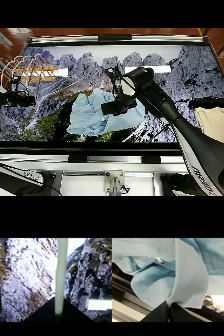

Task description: Fold the shirts.

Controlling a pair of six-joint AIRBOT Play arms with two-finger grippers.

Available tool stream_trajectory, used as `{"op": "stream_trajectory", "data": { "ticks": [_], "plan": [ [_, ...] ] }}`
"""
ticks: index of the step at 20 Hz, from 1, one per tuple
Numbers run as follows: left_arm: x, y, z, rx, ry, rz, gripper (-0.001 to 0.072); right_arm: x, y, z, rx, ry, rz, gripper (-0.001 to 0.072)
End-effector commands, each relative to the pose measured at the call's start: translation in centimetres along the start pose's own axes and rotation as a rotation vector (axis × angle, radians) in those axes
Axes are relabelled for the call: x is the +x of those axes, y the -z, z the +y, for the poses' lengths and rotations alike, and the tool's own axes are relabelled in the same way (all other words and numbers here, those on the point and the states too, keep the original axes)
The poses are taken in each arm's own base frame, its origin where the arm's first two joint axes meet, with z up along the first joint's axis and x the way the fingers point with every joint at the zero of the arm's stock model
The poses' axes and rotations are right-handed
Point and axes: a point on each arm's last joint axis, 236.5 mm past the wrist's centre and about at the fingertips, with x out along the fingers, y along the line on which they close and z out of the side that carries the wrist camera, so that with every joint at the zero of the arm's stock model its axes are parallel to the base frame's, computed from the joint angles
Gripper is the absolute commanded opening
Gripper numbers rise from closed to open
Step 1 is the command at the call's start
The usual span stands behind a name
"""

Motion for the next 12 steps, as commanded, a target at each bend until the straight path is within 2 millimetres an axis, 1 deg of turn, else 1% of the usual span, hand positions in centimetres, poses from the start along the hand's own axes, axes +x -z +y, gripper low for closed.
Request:
{"op": "stream_trajectory", "data": {
  "ticks": [1,3,5,9,12],
  "plan": [
    [0.2,0.0,0.2,-0.016,-0.005,0.000,0.0054,0.0,-0.1,-0.3,-0.002,0.015,-0.004,0.0076],
    [-0.1,-0.3,0.2,-0.018,-0.007,-0.009,0.0054,0.0,-0.1,-0.5,-0.003,0.022,-0.006,0.0077],
    [-1.0,-1.5,0.3,-0.031,-0.012,-0.041,0.0053,0.0,-0.1,-0.5,-0.003,0.022,-0.006,0.0077],
    [-4.3,-4.3,0.6,-0.046,-0.036,-0.124,0.0052,0.0,-0.2,-0.6,-0.011,0.027,-0.007,0.0077],
    [-6.8,-5.6,0.3,-0.039,-0.040,-0.157,0.0051,0.0,-0.2,-0.7,-0.012,0.032,-0.009,0.0076]
  ]
}}
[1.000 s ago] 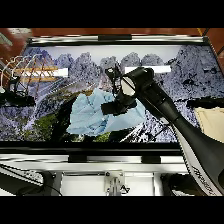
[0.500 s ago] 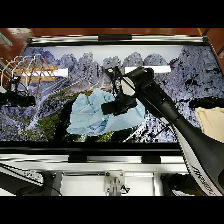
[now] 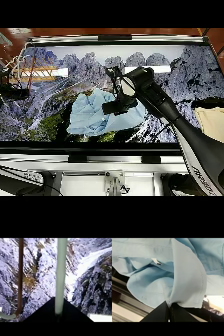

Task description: Fold the shirts.

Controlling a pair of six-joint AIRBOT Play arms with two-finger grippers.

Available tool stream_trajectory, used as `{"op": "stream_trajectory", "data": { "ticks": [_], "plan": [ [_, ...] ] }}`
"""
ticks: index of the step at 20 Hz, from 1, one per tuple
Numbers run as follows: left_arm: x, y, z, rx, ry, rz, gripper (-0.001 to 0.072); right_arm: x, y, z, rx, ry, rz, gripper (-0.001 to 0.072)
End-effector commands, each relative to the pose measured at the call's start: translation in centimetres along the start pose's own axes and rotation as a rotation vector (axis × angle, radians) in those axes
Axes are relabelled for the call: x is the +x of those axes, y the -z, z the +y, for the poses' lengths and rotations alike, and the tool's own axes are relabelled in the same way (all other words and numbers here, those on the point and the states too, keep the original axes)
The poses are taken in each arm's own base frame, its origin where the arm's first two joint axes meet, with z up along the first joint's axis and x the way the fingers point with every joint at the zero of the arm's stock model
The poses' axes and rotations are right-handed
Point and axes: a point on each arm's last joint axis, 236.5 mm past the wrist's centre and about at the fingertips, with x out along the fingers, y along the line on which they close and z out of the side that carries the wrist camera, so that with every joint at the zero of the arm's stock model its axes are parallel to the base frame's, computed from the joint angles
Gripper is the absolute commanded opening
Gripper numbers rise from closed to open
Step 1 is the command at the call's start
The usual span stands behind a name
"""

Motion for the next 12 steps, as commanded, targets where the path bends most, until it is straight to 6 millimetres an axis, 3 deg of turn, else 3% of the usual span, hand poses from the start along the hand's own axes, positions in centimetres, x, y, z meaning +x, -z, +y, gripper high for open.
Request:
{"op": "stream_trajectory", "data": {
  "ticks": [1,4,7,9,12],
  "plan": [
    [-2.9,-2.0,-0.5,0.004,-0.003,-0.046,0.0051,0.0,0.0,-0.2,-0.003,0.007,-0.001,0.0076],
    [-6.2,-3.9,-1.7,0.036,-0.009,-0.103,0.0051,-0.5,0.3,-1.9,-0.007,0.078,0.006,0.0076],
    [-10.9,-6.5,-4.1,0.087,0.004,-0.180,0.0051,-2.6,0.9,-4.3,0.011,0.151,0.009,0.0076],
    [-14.7,-8.3,-8.4,0.100,0.099,-0.257,0.0051,-4.7,0.8,-5.7,0.047,0.166,-0.010,0.0076],
    [-21.0,-9.5,-17.0,0.153,0.280,-0.380,0.0050,-7.4,-0.1,-7.7,0.107,0.170,-0.065,0.0076]
  ]
}}
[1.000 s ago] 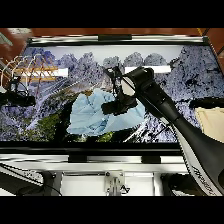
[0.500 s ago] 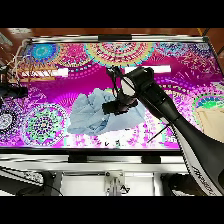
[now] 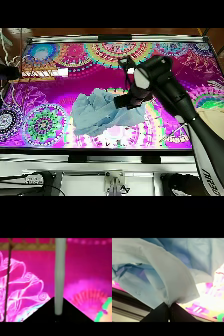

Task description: Fold the shirts.

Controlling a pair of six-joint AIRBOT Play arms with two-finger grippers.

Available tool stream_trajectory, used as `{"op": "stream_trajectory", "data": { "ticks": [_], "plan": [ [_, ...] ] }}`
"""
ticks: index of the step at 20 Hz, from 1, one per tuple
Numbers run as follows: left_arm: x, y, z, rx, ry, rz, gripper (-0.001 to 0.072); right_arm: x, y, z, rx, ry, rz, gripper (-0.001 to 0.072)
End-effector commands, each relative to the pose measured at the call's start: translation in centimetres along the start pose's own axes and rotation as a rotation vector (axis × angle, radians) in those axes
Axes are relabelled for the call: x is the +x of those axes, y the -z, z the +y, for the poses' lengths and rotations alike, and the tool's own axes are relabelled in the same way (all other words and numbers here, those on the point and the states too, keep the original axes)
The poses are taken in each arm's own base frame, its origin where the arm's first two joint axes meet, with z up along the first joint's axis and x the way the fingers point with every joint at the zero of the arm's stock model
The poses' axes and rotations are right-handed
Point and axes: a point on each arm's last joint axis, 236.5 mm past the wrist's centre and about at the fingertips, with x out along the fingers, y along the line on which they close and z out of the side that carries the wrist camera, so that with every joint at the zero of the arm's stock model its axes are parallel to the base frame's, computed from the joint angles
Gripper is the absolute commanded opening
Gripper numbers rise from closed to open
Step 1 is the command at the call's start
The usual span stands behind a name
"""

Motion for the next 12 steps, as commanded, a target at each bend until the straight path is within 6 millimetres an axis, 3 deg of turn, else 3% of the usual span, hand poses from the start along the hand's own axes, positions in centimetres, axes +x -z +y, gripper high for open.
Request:
{"op": "stream_trajectory", "data": {
  "ticks": [1,2,4,7,9,12],
  "plan": [
    [-5.1,-2.9,-10.0,0.083,0.183,-0.092,0.0050,-2.4,-0.5,-2.9,0.065,0.028,-0.033,0.0076],
    [-6.1,-2.0,-12.7,0.143,0.217,-0.057,0.0050,-2.6,-0.7,-3.4,0.079,0.031,-0.037,0.0076],
    [-7.3,1.7,-17.1,0.246,0.273,0.076,0.0050,-2.7,-0.8,-4.1,0.079,0.039,-0.039,0.0076],
    [-7.7,7.8,-20.9,0.344,0.299,0.220,0.0050,-2.8,-1.0,-5.4,0.060,0.092,-0.049,0.0076],
    [-8.0,12.2,-22.0,0.382,0.309,0.293,0.0049,-2.9,-1.2,-6.5,0.056,0.139,-0.056,0.0076],
    [-8.6,17.9,-21.0,0.438,0.271,0.365,0.0049,-3.0,-1.8,-7.0,0.034,0.159,-0.082,0.0076]
  ]
}}
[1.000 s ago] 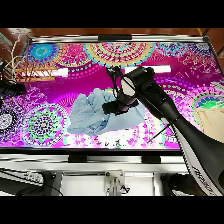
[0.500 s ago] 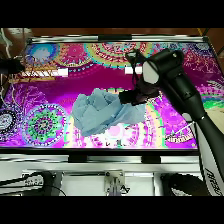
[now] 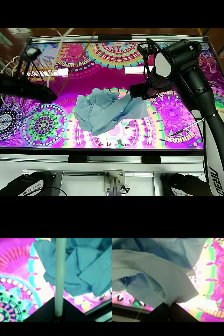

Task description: Fold the shirts.

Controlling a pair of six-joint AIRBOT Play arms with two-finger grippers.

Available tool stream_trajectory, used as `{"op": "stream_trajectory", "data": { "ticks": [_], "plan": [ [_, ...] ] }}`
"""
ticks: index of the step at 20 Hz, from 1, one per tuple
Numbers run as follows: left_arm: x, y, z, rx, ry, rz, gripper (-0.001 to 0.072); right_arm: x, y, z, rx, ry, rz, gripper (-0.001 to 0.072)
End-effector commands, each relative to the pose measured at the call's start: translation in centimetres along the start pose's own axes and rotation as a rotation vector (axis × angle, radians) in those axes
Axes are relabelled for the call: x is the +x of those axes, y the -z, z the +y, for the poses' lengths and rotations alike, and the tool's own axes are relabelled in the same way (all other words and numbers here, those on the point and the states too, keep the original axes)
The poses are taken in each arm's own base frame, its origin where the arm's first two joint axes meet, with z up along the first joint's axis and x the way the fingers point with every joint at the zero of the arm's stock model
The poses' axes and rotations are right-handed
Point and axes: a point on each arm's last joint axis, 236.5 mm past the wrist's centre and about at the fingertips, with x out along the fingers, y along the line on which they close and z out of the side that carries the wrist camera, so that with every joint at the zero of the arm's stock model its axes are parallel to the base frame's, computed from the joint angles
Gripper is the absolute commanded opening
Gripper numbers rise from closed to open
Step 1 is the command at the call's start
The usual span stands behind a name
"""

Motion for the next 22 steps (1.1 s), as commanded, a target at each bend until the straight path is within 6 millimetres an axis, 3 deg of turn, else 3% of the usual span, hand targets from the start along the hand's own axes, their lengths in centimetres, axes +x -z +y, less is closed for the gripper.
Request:
{"op": "stream_trajectory", "data": {
  "ticks": [1,4,10,17,22],
  "plan": [
    [0.9,6.9,-1.7,0.058,-0.034,0.123,0.0049,-0.1,-1.0,-1.1,-0.022,0.042,-0.041,0.0076],
    [0.2,10.0,-3.7,0.086,-0.012,0.124,0.0049,-0.2,-1.9,-2.2,-0.019,0.090,-0.080,0.0076],
    [-2.1,14.4,-11.1,0.282,0.107,0.176,0.0049,-0.1,-2.3,-4.5,0.034,0.116,-0.084,0.0076],
    [-3.2,16.2,-14.9,0.388,0.167,0.193,0.0049,0.0,-2.0,-3.9,0.032,0.090,-0.070,0.0076],
    [-3.3,16.6,-15.5,0.369,0.175,0.202,0.0048,0.0,-1.7,-4.0,0.033,0.093,-0.058,0.0076]
  ]
}}
